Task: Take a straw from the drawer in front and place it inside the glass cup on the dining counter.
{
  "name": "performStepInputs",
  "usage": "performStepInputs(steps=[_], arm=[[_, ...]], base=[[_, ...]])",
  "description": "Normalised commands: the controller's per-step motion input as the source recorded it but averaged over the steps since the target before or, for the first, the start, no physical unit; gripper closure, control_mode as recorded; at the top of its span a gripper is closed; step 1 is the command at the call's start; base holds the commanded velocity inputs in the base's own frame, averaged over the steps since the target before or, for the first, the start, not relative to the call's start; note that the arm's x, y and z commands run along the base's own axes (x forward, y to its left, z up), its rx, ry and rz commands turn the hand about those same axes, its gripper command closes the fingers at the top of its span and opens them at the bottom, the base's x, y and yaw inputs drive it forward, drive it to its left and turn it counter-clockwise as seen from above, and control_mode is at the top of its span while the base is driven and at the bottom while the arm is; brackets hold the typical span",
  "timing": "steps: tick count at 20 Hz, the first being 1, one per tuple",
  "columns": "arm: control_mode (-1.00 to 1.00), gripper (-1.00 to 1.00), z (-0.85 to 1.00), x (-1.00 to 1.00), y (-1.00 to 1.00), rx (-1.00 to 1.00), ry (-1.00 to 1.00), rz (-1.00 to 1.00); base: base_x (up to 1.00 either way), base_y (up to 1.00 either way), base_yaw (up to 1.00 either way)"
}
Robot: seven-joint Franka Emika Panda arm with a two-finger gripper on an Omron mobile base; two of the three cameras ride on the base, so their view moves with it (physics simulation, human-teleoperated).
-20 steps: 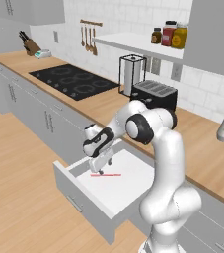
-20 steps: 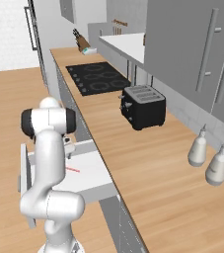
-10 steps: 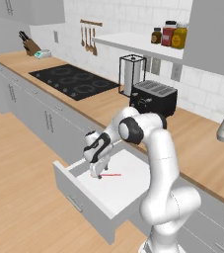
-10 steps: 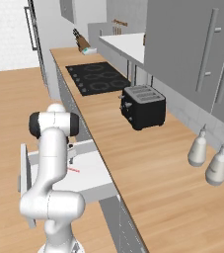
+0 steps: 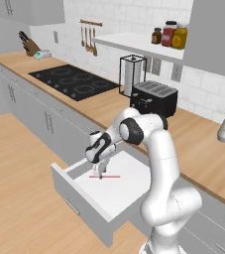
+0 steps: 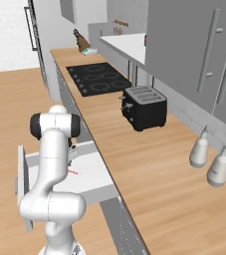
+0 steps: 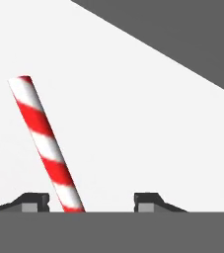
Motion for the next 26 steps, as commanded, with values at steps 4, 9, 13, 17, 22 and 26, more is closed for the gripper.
performStepInputs(steps=[4,9,13,17,22,26], arm=[[-1.0,-1.0,-0.58,-0.16,0.12,0.04,0.0,0.08],[-1.0,-1.0,-0.48,-0.47,0.26,0.01,-0.03,0.08],[-1.0,-1.0,-0.45,-0.47,0.26,0.0,-0.04,0.05],[-1.0,-1.0,-0.34,-0.4,0.18,0.01,-0.03,0.02],[-1.0,-1.0,-0.41,-0.14,0.11,0.03,0.0,0.0],[-1.0,-1.0,-0.68,-0.24,0.23,0.0,0.0,0.0]], base=[[0.0,0.0,0.0],[0.0,0.0,0.0],[0.0,0.0,0.0],[0.0,0.0,0.0],[0.0,0.0,0.0],[0.0,0.0,0.0]])
